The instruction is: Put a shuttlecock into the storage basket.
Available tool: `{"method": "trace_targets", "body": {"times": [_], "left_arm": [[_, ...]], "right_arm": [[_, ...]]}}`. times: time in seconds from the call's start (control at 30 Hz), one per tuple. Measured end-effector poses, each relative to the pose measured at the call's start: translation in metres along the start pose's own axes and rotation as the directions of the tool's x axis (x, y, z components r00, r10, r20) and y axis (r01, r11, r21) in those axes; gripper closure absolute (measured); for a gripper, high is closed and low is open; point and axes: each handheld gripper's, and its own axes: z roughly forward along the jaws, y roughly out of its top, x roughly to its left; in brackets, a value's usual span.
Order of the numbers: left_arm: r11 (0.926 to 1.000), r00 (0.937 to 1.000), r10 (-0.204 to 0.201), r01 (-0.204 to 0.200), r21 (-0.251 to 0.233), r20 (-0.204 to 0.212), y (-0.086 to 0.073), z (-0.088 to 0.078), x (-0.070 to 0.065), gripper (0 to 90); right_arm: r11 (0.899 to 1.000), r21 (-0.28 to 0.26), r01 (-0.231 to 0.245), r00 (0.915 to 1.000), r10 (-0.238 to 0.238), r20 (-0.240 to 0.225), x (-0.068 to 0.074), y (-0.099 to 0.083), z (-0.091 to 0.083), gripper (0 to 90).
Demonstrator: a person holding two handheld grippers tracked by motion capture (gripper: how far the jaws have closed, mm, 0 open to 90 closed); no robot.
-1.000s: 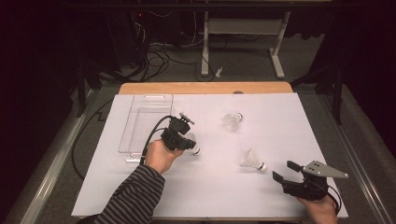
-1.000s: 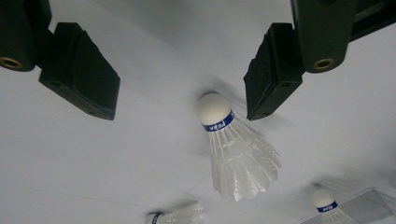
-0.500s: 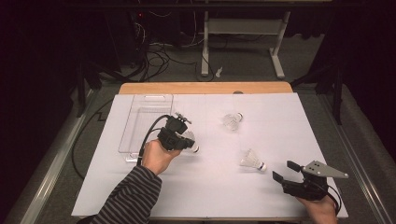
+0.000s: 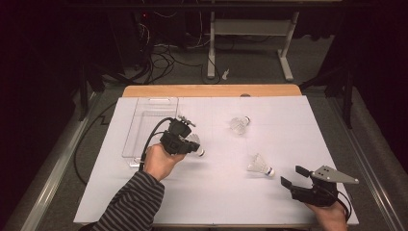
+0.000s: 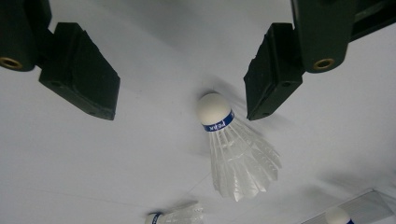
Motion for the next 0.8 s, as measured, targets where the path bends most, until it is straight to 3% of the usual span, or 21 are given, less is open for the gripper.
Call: {"method": "trace_targets", "body": {"times": [0.8], "left_arm": [[0.9989, 0.9999, -0.011, 0.011, -0.045, -0.008, -0.003, -0.016, 0.004, 89.1]], "right_arm": [[1.0, 0.0, 0.0, 1.0, 0.0, 0.0, 0.0, 0.0, 0.0, 26.9]]}}
